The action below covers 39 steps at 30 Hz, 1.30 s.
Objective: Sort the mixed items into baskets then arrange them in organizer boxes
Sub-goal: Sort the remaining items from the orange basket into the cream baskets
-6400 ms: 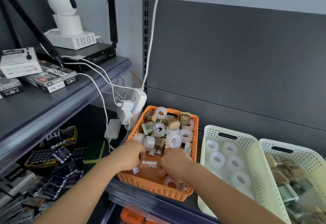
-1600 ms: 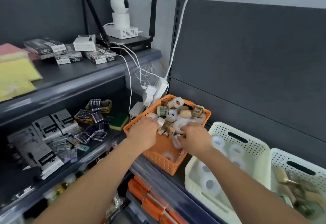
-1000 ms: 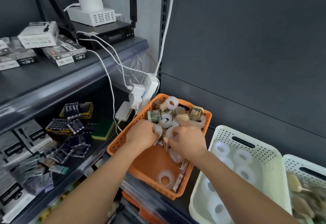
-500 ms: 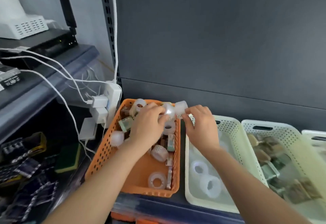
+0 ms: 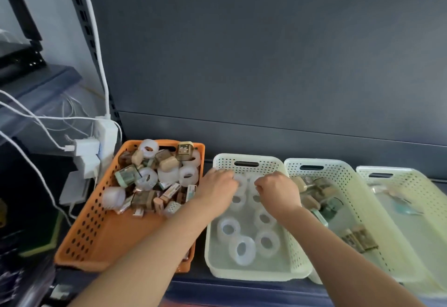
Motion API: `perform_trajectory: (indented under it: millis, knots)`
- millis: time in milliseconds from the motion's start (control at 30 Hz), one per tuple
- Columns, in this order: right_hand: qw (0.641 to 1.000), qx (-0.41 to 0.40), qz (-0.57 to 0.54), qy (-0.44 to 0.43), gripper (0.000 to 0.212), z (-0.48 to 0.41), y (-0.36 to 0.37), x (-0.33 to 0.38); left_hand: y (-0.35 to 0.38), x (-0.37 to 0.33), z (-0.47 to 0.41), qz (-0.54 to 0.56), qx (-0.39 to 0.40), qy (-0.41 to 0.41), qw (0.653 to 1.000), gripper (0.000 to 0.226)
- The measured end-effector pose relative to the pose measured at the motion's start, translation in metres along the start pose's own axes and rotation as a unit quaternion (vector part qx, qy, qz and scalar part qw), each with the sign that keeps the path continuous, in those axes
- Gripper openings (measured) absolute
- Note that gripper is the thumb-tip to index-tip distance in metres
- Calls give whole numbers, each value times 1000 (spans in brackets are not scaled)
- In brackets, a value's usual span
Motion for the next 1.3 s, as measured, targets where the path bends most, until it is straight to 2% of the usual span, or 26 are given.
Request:
perform_trajectory:
  millis: [67,167,267,400,467,567,667,767,867,1000,1200,1300]
  knots:
    - [1000,-5,3,-5,35,-2,4,-2,3,-1,2,-10,-2,9,1000,43]
    - [1000,-15,5,-21,14,-3,4,0,3,0,6,13,0,11,1000,47]
    - [999,-20,-27,-41,23,-4,1,15,-14,8,15,79,-32,-10,996,40]
    - [988,-64,-126,-64,20,-6,-23,57,-46,47,36,141,-57,-78,985,25]
    - [977,-78,-173,-99,19,-5,-36,85,-57,72,51,118,-34,-101,987,16]
    - [969,-43,-181,-165,21,-1,-38,131,-58,105,79,80,32,-151,985,14]
    - [970,29,-106,-215,29,3,-20,169,-57,129,106,12,63,-172,983,10]
    - [963,59,1,-264,32,6,-1,194,-49,149,127,-108,91,-151,978,24]
    - [963,76,39,-255,38,7,15,204,-37,165,146,-152,120,-161,968,29]
    - [971,87,31,-221,38,4,25,209,-30,170,153,-162,119,-153,968,27]
    - [979,100,-53,-170,33,1,21,208,-32,175,148,-161,151,-179,959,25]
    - [977,108,-126,-130,31,0,17,203,-41,174,142,-129,138,-196,962,21]
Point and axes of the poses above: each hand's wrist, its own z-axis away from the middle knuckle, its own y-axis out of the palm, x = y × z, the point moved 9 cm from there along -z, towards the middle knuckle, and after that the axes turned 13 degrees about -x, right-handed, at the moved point
